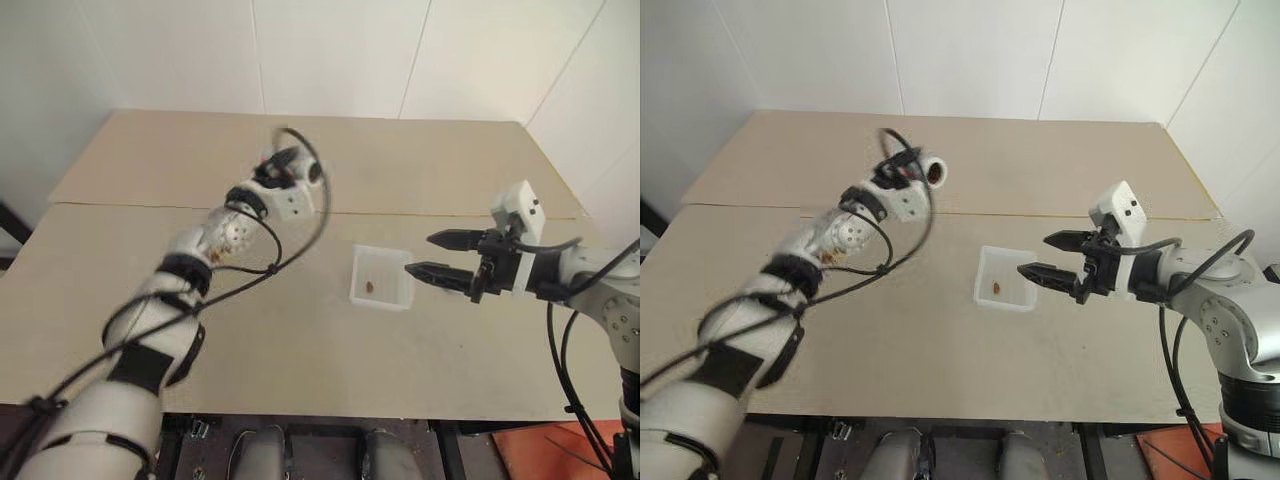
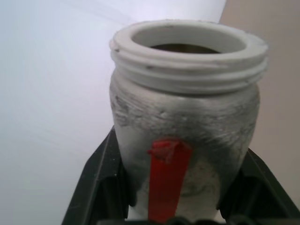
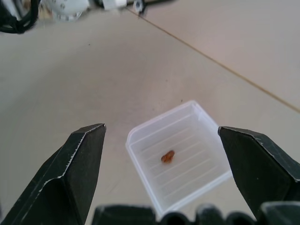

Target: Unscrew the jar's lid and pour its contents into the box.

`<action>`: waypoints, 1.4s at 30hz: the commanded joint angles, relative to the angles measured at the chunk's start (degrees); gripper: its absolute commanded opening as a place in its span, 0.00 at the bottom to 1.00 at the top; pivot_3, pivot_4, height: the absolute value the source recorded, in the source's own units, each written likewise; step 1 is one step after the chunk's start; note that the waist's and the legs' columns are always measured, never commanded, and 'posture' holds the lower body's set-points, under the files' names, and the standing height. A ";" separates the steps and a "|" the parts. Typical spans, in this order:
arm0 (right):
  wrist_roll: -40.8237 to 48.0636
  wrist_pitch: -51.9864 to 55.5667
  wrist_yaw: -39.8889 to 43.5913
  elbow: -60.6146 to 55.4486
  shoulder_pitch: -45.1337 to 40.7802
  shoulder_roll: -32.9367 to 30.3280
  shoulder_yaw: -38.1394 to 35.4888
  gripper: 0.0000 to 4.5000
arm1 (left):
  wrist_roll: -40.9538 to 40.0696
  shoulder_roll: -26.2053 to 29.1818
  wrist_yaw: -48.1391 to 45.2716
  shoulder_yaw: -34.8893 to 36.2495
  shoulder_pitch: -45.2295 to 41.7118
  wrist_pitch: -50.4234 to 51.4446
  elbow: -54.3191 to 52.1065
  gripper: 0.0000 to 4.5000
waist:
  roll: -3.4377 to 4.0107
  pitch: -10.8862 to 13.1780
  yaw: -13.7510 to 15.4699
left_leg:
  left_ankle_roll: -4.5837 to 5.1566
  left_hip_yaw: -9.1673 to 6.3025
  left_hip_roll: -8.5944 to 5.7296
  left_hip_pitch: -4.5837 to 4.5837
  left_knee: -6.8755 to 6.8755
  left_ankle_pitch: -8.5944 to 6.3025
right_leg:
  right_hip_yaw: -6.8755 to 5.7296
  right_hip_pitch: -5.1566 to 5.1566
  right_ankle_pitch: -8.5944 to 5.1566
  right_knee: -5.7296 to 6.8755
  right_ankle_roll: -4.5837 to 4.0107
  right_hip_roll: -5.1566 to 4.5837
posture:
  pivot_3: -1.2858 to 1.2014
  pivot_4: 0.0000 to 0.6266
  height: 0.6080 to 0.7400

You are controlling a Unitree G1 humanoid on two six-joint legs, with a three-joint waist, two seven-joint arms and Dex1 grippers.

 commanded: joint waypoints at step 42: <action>-3.84 -8.95 2.38 3.62 6.84 -3.37 -6.75 1.00 | -58.91 31.07 -50.32 42.43 51.95 56.67 -78.64 0.99 | 0.12 -0.03 -0.25 | 0.59 -0.50 0.02 0.43 0.21 -0.36 | 0.24 0.30 0.14 -0.07 0.09 -0.01 | 0.52 0.24 1.00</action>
